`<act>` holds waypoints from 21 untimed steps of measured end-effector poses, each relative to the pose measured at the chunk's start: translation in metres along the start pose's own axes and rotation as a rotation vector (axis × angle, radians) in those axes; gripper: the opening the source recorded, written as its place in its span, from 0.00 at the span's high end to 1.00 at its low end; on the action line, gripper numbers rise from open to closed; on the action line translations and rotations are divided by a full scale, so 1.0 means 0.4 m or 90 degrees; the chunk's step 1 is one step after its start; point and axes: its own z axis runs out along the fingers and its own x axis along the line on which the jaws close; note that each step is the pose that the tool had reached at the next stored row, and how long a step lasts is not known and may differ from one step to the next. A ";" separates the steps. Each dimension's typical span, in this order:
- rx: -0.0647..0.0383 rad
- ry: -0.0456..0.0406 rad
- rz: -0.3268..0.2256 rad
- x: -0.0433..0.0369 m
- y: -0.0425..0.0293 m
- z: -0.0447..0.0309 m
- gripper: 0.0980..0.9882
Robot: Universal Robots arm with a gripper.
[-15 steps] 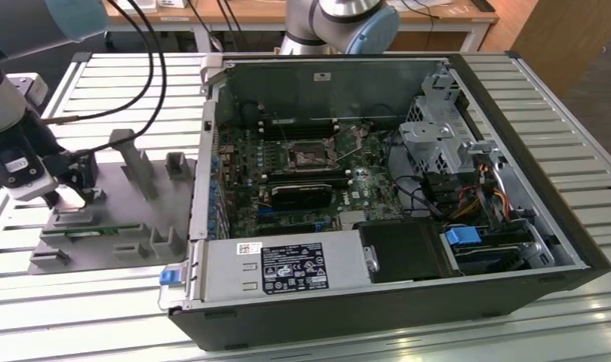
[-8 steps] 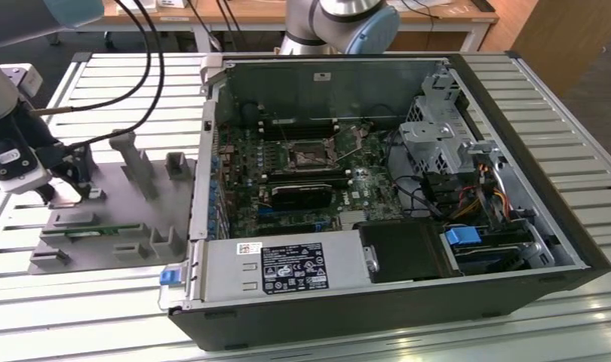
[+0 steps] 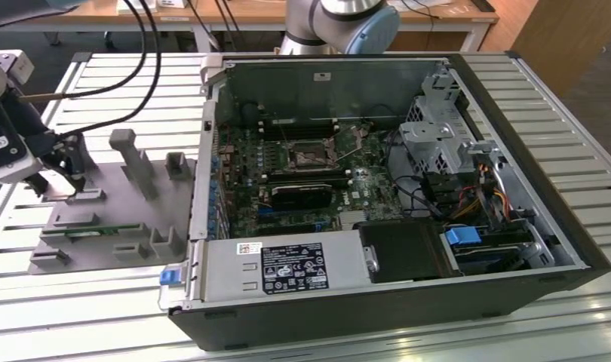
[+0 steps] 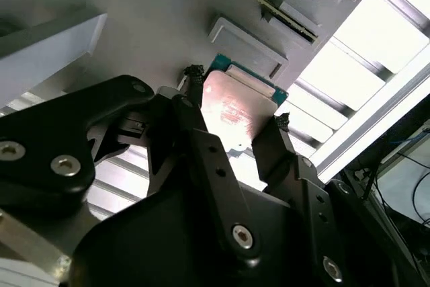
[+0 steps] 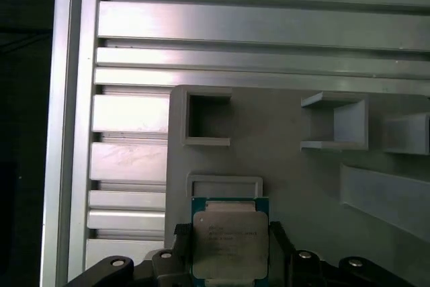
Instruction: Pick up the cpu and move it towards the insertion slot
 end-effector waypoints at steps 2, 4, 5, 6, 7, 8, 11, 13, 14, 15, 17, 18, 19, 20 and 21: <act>0.000 -0.0003 0.000 0.000 0.001 -0.012 0.50; 0.000 -0.0009 0.000 0.000 0.001 -0.026 0.50; 0.000 -0.0013 0.000 -0.001 0.002 -0.032 0.50; 0.000 -0.0017 0.000 -0.001 0.002 -0.039 0.50; 0.000 -0.0020 0.000 -0.001 0.003 -0.046 0.50; 0.000 -0.0022 0.000 -0.001 0.003 -0.053 0.50; 0.000 -0.0031 0.000 -0.001 0.004 -0.074 0.50; 0.000 -0.0044 0.000 -0.002 0.005 -0.093 0.50; 0.000 -0.0048 0.000 -0.002 0.005 -0.099 0.50; 0.000 -0.0053 0.000 -0.002 0.006 -0.105 0.50; 0.000 -0.0071 0.000 -0.003 0.007 -0.129 0.50; 0.000 -0.0076 0.000 -0.003 0.007 -0.135 0.50; 0.000 -0.0081 0.000 -0.003 0.007 -0.141 0.50; 0.000 -0.0090 0.000 -0.003 0.008 -0.152 0.50; 0.000 -0.0094 0.000 -0.003 0.008 -0.157 0.50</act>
